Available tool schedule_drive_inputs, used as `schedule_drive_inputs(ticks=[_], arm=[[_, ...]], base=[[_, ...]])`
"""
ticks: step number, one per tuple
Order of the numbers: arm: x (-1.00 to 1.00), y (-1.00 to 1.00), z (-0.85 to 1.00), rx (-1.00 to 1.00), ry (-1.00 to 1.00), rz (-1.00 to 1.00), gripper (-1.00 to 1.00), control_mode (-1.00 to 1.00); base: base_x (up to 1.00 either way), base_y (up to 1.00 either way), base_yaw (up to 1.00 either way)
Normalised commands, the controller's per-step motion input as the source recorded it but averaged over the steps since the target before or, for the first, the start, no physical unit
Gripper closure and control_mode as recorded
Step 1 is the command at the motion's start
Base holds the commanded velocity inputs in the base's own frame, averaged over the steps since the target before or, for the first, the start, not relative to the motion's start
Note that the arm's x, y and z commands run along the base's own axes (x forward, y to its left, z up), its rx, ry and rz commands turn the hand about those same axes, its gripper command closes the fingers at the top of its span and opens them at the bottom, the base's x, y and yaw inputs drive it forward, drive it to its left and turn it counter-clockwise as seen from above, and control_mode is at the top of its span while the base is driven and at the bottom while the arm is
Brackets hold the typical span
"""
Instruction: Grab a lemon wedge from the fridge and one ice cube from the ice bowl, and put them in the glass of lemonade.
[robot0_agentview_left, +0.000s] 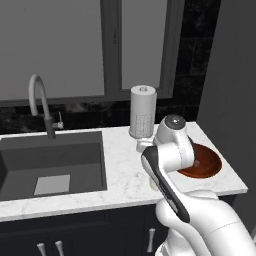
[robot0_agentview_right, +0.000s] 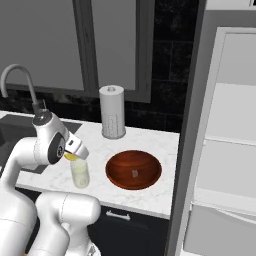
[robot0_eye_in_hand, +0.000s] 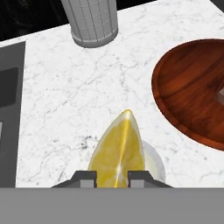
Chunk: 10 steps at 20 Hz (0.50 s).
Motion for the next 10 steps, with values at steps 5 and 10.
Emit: schedule_drive_inputs(ticks=[5,10], arm=[[0.13,-0.15,0.00,0.00,0.01,0.00,1.00,-1.00],[0.05,-0.06,0.00,0.00,0.00,0.00,1.00,-1.00]], base=[[0.00,0.00,0.00],[0.00,0.00,0.00]])
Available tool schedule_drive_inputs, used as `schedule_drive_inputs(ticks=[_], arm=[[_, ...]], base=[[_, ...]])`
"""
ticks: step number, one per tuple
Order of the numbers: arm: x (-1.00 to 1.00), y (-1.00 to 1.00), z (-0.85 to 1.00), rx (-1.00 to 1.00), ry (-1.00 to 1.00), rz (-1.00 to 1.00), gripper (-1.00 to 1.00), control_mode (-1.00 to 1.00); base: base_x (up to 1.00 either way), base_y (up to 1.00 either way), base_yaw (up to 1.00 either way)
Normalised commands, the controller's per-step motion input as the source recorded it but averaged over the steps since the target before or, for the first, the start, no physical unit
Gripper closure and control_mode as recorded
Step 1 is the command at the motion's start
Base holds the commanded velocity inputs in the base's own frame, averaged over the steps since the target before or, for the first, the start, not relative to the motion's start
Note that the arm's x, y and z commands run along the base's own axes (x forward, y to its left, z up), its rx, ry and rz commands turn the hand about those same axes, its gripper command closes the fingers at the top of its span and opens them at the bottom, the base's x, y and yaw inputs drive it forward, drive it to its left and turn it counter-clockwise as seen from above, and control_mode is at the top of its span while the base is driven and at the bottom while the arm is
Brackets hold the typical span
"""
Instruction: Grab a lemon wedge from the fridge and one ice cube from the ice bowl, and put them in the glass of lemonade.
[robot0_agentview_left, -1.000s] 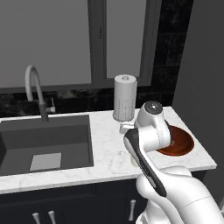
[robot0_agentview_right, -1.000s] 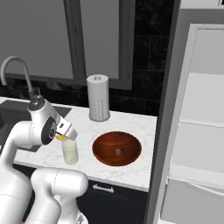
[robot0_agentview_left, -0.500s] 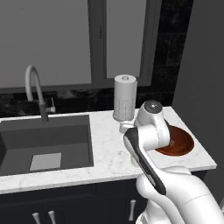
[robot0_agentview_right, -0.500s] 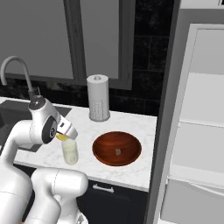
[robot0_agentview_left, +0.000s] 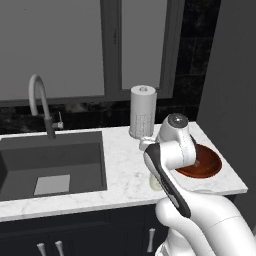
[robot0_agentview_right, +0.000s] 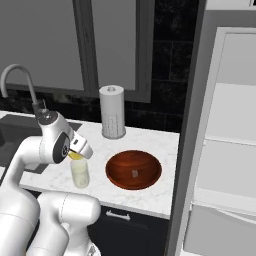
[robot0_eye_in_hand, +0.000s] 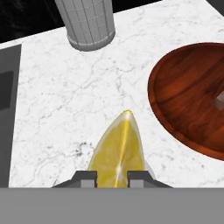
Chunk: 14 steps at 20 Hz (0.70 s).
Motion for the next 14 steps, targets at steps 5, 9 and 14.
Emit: schedule_drive_inputs(ticks=[5,9,14], arm=[[0.00,0.00,0.00,0.00,0.00,0.00,-1.00,-1.00],[0.00,0.00,0.00,0.00,0.00,0.00,-1.00,-1.00],[0.00,0.00,0.00,0.00,0.00,0.00,-1.00,-1.00]], base=[[0.00,0.00,0.00],[0.00,0.00,0.00],[0.00,0.00,0.00]])
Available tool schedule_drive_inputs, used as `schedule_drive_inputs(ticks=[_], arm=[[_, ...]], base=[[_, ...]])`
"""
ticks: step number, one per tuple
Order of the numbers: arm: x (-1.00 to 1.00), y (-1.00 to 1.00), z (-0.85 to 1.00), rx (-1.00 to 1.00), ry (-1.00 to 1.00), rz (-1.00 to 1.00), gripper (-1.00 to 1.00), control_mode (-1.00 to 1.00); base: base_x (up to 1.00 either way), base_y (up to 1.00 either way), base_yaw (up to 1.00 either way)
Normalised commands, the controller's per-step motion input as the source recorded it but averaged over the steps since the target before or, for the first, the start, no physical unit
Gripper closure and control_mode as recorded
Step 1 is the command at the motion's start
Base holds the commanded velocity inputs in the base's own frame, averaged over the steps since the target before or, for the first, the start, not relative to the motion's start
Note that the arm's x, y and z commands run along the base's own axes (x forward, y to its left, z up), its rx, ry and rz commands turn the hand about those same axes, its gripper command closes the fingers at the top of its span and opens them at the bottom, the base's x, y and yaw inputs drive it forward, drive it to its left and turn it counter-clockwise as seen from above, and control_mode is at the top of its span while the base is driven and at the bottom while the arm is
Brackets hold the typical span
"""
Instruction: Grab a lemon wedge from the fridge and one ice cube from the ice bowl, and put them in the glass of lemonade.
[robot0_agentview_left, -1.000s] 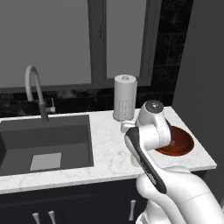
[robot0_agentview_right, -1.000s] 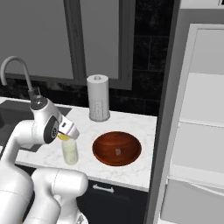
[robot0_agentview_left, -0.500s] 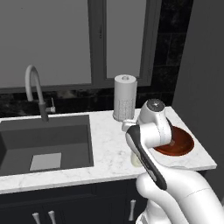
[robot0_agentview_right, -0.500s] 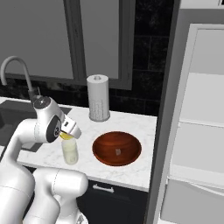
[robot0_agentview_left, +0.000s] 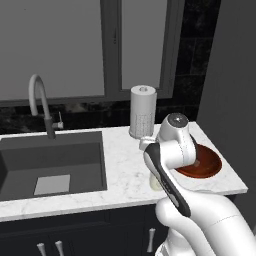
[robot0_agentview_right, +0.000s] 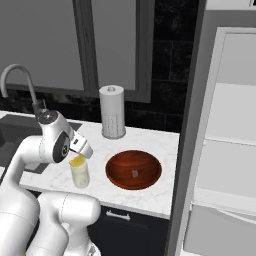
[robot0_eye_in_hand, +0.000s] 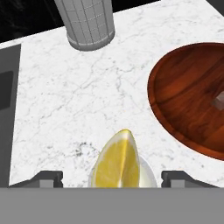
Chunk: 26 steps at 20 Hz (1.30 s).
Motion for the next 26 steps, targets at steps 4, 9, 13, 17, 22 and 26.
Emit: schedule_drive_inputs(ticks=[4,9,13,17,22,26], arm=[[0.00,0.00,0.00,0.00,0.00,0.00,-1.00,-1.00],[-0.20,0.00,0.16,0.02,-0.03,0.00,-1.00,-1.00],[-0.43,0.00,0.34,0.05,-0.10,0.00,-1.00,-1.00],[-0.33,-0.01,0.35,0.06,-0.12,0.00,-1.00,-1.00],[-0.37,-0.05,0.48,0.09,-0.14,0.00,-1.00,-1.00],[-0.65,0.04,0.71,0.00,-0.16,0.00,-1.00,-1.00]], base=[[0.00,0.00,0.00],[0.00,0.00,0.00],[0.00,0.00,0.00],[0.00,0.00,0.00],[0.00,0.00,0.00],[0.00,0.00,0.00]])
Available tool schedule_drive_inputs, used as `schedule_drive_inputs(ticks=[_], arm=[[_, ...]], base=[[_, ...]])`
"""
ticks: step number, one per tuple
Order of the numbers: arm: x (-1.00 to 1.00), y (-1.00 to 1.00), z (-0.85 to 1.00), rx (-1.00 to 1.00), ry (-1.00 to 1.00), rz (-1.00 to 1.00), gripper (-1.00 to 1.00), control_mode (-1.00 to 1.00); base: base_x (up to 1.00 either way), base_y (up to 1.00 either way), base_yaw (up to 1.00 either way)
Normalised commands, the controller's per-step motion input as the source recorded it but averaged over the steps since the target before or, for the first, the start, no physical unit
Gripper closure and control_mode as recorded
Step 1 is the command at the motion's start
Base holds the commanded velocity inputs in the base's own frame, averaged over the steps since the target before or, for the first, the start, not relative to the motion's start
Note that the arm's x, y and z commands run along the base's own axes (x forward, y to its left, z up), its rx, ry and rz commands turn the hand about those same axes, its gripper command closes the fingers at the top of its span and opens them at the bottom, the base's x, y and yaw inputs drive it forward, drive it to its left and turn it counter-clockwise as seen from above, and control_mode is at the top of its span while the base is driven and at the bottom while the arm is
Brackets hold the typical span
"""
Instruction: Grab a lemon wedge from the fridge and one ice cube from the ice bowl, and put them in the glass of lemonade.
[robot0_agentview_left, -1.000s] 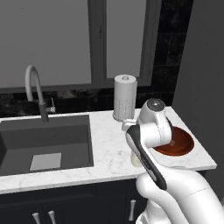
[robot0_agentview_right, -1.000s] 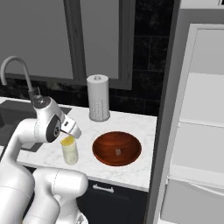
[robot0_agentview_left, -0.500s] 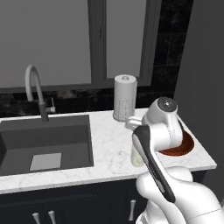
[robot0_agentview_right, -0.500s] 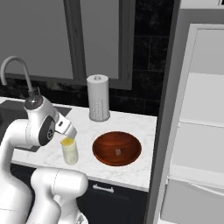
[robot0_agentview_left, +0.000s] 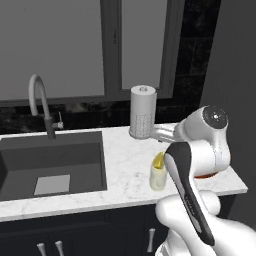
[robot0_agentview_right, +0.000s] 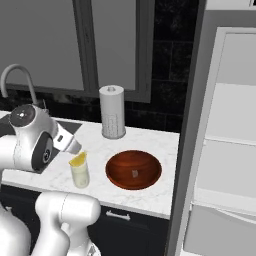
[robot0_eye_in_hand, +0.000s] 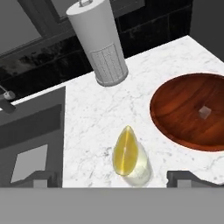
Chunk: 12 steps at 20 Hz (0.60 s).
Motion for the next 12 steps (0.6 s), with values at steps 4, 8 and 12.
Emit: schedule_drive_inputs(ticks=[4,8,12], arm=[[-1.00,-0.11,1.00,-0.02,0.03,0.01,-1.00,-1.00],[-1.00,-0.27,0.41,0.00,0.03,0.03,-1.00,-1.00],[-1.00,-0.21,0.00,0.03,0.00,0.04,-1.00,-1.00]], base=[[0.00,0.00,0.00],[0.00,0.00,0.00],[0.00,0.00,0.00]])
